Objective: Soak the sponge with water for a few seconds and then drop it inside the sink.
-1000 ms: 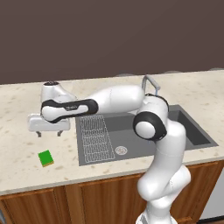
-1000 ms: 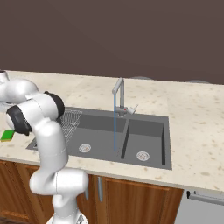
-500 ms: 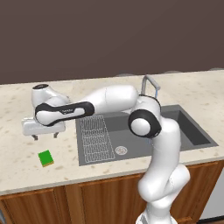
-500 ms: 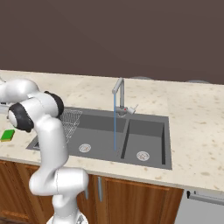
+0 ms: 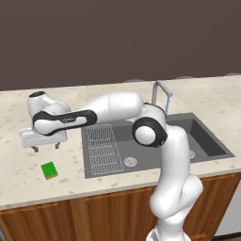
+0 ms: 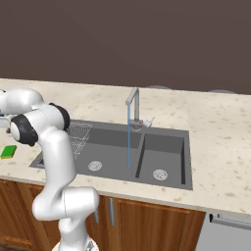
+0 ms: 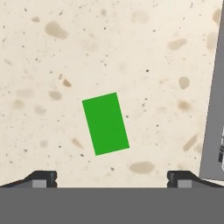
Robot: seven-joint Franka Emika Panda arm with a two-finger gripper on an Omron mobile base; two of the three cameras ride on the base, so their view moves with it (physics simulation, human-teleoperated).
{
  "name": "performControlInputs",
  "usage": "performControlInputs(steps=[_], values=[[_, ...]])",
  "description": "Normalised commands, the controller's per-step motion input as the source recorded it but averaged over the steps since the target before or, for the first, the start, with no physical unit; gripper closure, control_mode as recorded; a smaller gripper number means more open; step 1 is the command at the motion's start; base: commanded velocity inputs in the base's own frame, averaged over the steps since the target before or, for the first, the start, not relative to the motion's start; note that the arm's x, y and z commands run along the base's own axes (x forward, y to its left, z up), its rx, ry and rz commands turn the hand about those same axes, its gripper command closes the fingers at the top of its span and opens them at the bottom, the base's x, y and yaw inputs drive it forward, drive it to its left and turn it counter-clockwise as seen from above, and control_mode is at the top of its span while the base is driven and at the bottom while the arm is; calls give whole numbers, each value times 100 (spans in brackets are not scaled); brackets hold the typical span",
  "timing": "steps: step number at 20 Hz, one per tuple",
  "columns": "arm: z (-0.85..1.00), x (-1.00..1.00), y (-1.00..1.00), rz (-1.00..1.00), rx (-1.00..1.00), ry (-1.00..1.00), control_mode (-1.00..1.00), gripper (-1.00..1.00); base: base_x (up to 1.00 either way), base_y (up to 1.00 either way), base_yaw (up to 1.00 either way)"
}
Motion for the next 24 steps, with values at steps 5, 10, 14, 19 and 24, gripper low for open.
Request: performControlInputs(steps=[5,10,14,19,24], values=[[-32,7,0,0,0,0,-100,-100,0,0,0],[-36,2,0,0,0,0,-100,-100,0,0,0],[-41,1,0,0,0,0,-100,-100,0,0,0],[-38,1,0,0,0,0,-100,-100,0,0,0],[-37,7,0,0,0,0,-100,-100,0,0,0]])
